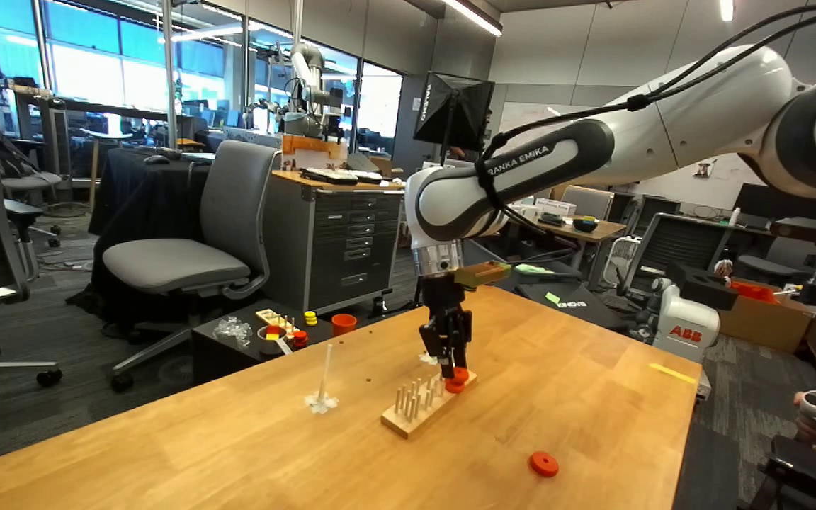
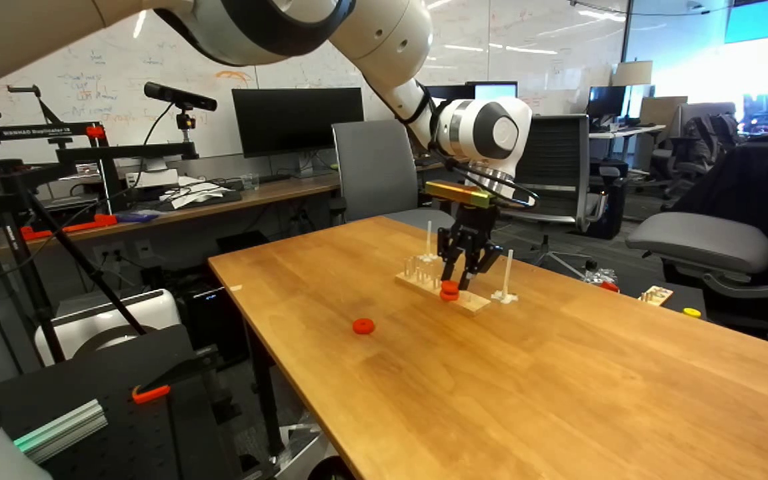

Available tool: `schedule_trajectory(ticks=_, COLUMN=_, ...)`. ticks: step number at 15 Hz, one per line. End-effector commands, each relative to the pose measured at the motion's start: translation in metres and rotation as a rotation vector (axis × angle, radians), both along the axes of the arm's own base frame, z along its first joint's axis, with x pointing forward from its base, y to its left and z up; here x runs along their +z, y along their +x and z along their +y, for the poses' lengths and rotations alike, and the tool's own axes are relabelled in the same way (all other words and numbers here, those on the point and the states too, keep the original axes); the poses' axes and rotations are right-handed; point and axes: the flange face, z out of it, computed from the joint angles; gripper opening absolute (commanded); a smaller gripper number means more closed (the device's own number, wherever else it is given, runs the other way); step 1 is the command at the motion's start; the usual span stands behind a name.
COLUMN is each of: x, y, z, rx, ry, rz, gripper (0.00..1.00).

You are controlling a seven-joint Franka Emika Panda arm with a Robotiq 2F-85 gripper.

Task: Pick up two orange small objects from the table and put them on top of each other on the wooden holder.

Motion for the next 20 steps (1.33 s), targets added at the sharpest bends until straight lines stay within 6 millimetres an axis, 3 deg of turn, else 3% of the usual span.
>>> schedule_trajectory(ticks=1, x=-0.008, y=0.002, z=0.006, rx=-0.01, ry=-0.009, rz=0.015, gripper=0.16)
schedule_trajectory(ticks=20, x=-0.019, y=-0.001, z=0.001, rx=-0.014, ry=-0.017, rz=0.046, gripper=0.16)
